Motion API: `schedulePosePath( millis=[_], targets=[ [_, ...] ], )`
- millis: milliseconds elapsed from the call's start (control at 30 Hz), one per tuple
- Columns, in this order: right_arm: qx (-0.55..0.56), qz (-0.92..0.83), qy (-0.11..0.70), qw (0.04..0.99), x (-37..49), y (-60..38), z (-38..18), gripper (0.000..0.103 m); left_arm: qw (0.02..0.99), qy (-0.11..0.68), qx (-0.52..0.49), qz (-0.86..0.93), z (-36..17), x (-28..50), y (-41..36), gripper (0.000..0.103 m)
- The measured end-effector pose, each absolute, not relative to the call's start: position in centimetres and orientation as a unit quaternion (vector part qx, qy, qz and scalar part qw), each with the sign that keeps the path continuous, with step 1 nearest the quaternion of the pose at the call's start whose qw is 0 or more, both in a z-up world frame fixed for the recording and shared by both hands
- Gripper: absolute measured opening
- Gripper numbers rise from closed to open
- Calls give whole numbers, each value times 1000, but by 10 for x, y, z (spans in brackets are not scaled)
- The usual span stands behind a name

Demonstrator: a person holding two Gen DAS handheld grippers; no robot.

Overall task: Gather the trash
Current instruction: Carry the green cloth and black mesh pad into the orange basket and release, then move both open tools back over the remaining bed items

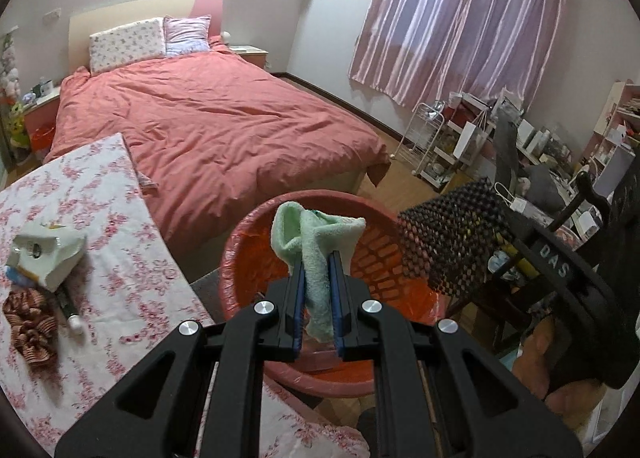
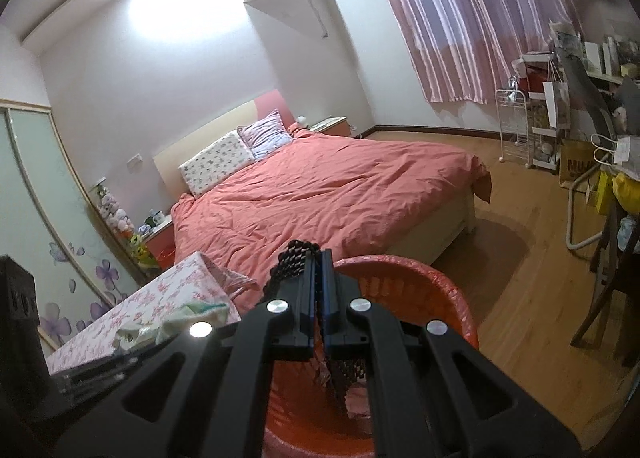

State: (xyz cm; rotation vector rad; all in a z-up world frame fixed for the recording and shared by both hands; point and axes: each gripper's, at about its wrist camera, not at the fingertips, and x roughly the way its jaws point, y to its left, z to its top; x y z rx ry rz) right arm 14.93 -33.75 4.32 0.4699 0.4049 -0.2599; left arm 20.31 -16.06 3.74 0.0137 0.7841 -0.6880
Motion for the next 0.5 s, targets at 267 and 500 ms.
schedulePosePath(
  millis=[267, 500],
  targets=[
    [228, -128, 252, 932, 182, -346, 19, 28, 855, 411, 27, -314, 10, 211, -168, 24],
    [222, -135, 252, 932, 175, -342, 14, 32, 867, 412, 39, -277, 7, 213, -151, 28]
  ],
)
